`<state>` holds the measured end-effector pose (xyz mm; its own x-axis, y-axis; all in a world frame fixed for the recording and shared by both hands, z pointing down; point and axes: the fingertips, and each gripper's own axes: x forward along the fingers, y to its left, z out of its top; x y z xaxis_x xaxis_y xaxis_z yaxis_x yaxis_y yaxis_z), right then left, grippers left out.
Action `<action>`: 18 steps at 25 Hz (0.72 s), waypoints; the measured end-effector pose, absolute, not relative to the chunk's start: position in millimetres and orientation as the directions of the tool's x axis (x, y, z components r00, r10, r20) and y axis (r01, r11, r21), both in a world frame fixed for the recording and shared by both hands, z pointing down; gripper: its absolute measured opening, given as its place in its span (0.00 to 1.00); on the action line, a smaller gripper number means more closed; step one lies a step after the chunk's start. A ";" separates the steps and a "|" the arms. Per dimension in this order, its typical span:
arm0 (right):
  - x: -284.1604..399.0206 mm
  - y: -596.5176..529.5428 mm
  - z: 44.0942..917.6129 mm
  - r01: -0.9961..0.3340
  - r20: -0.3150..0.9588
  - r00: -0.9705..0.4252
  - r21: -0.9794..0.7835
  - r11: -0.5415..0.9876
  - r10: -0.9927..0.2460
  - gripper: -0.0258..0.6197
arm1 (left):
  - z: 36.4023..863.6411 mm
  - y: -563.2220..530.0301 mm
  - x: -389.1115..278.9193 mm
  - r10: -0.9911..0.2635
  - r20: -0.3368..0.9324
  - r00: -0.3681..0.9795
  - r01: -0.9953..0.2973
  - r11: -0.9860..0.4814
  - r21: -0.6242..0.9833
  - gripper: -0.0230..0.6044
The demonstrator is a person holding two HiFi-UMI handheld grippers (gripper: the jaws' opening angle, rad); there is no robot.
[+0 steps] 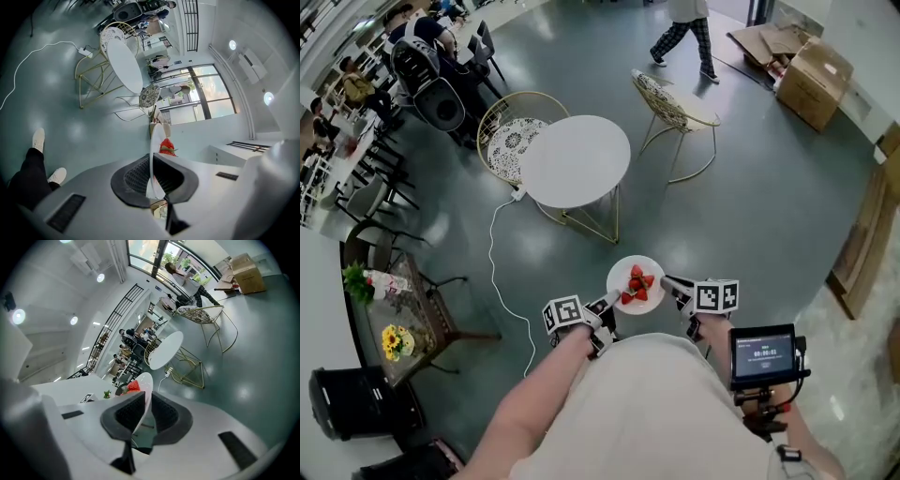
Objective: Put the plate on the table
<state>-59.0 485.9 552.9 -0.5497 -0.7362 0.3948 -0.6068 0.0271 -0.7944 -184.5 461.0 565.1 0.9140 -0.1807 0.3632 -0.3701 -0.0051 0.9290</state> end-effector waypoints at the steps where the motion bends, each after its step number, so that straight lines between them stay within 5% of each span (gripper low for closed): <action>1: -55.3 489.4 553.5 -0.606 0.394 -0.550 -0.795 0.027 -0.737 0.11 | 565.4 464.4 -180.8 -0.179 0.366 0.913 -0.373 -0.008 0.928 0.06; 18: -32.0 521.2 551.3 -0.605 0.372 -0.536 -0.795 0.037 -0.757 0.11 | 567.0 501.6 -158.0 -0.146 0.378 0.914 -0.386 -0.033 0.922 0.06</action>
